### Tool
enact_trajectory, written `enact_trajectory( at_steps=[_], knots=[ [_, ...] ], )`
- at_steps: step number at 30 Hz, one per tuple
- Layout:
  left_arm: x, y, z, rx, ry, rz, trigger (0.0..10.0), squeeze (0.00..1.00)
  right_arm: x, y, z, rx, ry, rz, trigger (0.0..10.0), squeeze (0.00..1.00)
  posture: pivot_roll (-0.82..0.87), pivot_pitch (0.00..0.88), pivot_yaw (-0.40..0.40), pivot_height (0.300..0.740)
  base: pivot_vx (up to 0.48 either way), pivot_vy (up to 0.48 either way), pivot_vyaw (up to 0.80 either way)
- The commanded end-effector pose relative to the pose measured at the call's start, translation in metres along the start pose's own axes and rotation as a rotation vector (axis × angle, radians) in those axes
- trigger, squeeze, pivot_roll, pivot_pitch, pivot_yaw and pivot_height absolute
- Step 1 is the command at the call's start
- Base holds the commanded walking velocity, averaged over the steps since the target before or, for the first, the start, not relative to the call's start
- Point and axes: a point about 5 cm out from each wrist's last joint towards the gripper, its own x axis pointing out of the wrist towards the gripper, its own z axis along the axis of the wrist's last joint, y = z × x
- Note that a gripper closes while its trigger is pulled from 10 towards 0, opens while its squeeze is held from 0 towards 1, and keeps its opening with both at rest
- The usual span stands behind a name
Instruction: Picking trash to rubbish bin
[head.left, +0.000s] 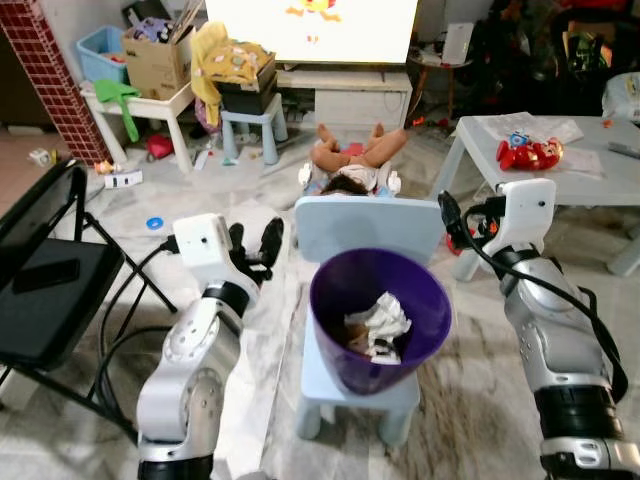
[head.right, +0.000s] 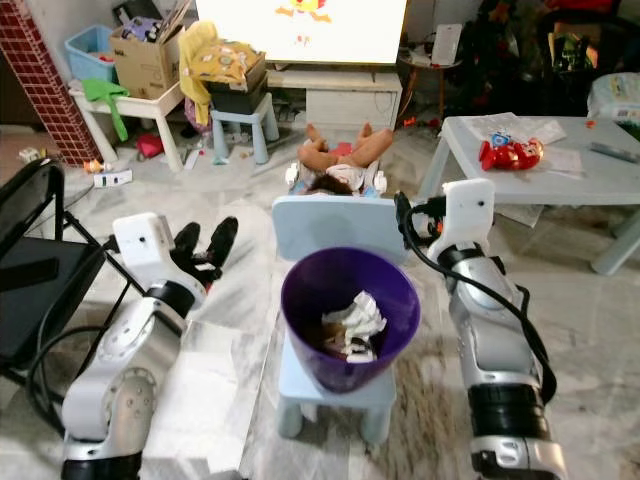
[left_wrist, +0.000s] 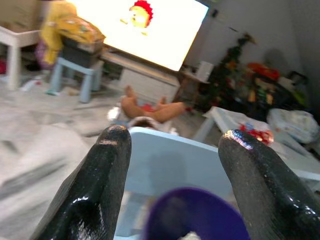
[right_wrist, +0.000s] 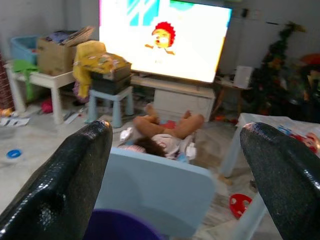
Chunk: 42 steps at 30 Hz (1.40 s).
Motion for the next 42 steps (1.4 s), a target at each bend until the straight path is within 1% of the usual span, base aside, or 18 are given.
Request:
enact_trajectory(
  at_steps=[1,11,42],
  knots=[
    [0.0006,-0.0022,0.0028,-0.013,-0.019,0.006,10.0,0.0,0.0015,-0.0024,0.006,-0.008,-0.017,-0.001,10.0,0.0,0.06,0.084,-0.046,0.74,0.0,0.0,0.0],
    [0.0024,-0.0018,0.0029,-0.018,-0.014,0.011,10.0,0.0,0.0022,-0.0025,0.0056,-0.008,-0.016,0.0,10.0,0.0,0.06,0.081,-0.051,0.74,-0.026,0.0,0.0],
    [0.0045,-0.0053,0.0026,-0.029,-0.012,-0.01,10.0,0.0,0.0034,-0.0041,0.007,-0.011,-0.021,-0.005,10.0,0.0,0.05,0.071,-0.051,0.74,-0.344,0.0,0.0]
  ],
)
